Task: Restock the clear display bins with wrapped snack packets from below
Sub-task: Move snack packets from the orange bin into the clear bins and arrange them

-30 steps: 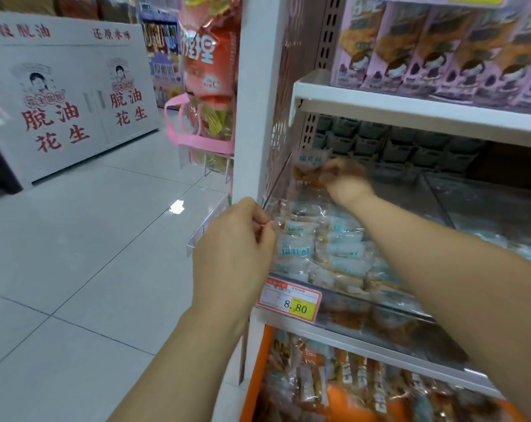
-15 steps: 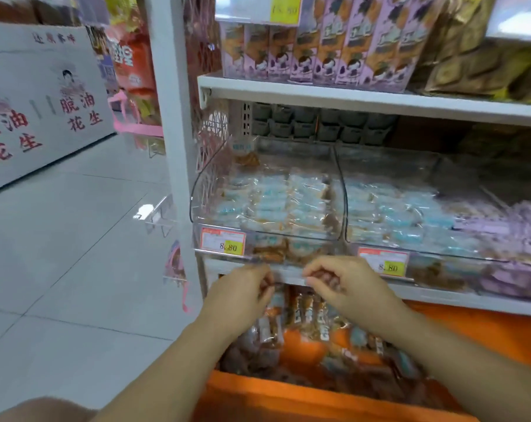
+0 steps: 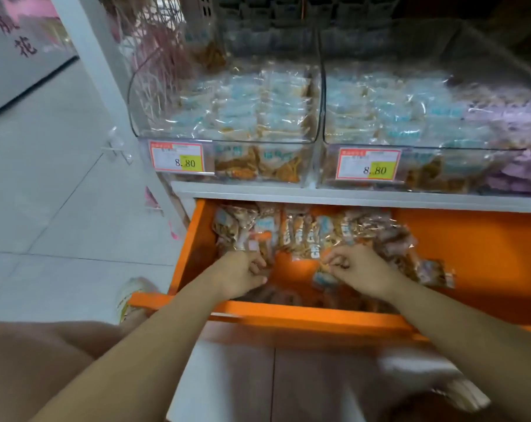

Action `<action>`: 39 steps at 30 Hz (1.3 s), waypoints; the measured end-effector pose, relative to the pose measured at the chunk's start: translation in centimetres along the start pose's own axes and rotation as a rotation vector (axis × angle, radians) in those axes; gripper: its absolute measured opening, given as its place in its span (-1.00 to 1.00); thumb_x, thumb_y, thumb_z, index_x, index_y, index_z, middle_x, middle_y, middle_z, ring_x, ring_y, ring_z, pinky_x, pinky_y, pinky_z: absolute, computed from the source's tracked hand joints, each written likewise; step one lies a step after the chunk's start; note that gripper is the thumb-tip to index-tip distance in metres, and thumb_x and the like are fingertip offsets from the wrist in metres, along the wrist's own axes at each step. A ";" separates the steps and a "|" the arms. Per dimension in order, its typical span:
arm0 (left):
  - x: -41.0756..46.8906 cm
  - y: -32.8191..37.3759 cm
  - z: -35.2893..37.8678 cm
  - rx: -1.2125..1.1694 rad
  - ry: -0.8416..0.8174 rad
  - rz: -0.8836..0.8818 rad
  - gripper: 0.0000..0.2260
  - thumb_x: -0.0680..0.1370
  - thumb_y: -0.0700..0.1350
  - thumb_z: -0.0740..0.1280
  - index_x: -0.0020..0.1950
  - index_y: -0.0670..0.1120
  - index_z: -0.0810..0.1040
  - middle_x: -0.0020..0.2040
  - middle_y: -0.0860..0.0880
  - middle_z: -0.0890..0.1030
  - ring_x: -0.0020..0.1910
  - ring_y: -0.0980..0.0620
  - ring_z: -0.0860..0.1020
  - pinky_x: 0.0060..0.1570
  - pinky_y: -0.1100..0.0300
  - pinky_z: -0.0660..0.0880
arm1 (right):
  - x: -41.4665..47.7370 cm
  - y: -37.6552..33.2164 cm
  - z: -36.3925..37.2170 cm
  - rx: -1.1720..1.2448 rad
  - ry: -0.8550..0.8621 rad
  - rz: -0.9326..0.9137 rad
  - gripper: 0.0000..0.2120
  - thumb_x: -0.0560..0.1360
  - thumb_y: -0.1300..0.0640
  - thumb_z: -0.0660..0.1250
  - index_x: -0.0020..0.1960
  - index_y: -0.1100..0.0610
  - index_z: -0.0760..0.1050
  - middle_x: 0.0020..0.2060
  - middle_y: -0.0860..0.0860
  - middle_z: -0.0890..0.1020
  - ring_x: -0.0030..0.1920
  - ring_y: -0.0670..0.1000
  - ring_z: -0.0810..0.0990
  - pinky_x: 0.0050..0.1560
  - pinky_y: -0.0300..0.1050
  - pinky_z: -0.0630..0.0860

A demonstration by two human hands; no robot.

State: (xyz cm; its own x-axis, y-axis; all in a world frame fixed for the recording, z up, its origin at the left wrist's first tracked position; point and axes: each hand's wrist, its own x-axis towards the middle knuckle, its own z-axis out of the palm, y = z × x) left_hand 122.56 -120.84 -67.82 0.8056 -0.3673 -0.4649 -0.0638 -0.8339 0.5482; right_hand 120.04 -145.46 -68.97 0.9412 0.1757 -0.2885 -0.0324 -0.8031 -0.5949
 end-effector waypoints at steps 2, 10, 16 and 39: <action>-0.2 0.0 0.4 0.001 -0.004 0.010 -0.69 0.55 -0.10 0.36 0.28 -0.11 0.50 0.21 -0.06 0.53 0.11 0.04 0.52 -0.04 0.43 0.34 | -0.4 -0.3 0.3 0.034 -0.052 0.002 -0.90 0.52 0.17 0.33 -0.01 0.01 0.55 -0.09 -0.08 0.56 0.02 -0.06 0.55 0.04 -0.23 0.44; 2.8 1.9 0.4 -0.057 0.186 0.054 -0.80 0.56 -0.14 0.33 0.18 -0.06 0.54 0.05 0.03 0.56 -0.01 0.10 0.50 -0.01 0.29 0.39 | 1.1 0.3 -0.1 0.073 -0.067 0.061 -0.81 0.52 0.13 0.36 0.12 0.04 0.55 0.05 -0.03 0.58 0.03 -0.09 0.53 0.05 -0.23 0.41; 9.2 2.6 2.6 0.165 0.013 -0.015 -0.53 0.55 -0.04 0.34 0.43 -0.05 0.34 0.28 -0.11 0.50 0.21 -0.07 0.50 0.10 0.22 0.39 | 5.3 4.3 0.0 -0.024 -0.134 0.207 -0.62 0.52 0.11 0.34 0.33 0.11 0.43 0.29 0.08 0.51 0.20 0.06 0.52 0.09 -0.21 0.41; 16.6 0.9 11.4 0.273 -0.184 0.196 -0.20 0.33 0.15 0.49 0.48 0.20 0.15 0.53 0.10 -0.12 0.49 -0.31 0.04 0.35 -0.25 0.28 | 8.6 12.3 2.6 -0.082 -0.298 0.301 -0.12 0.43 0.08 0.45 0.54 -0.06 -0.05 0.32 0.13 0.46 0.31 0.13 0.41 0.22 -0.03 0.44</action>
State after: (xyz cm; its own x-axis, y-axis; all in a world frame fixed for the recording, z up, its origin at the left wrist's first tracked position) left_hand 129.16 -132.39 -82.97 0.6450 -0.5780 -0.4999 -0.3807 -0.8103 0.4456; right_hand 126.85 -152.37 -80.70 0.7554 0.0737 -0.6512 -0.2527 -0.8840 -0.3932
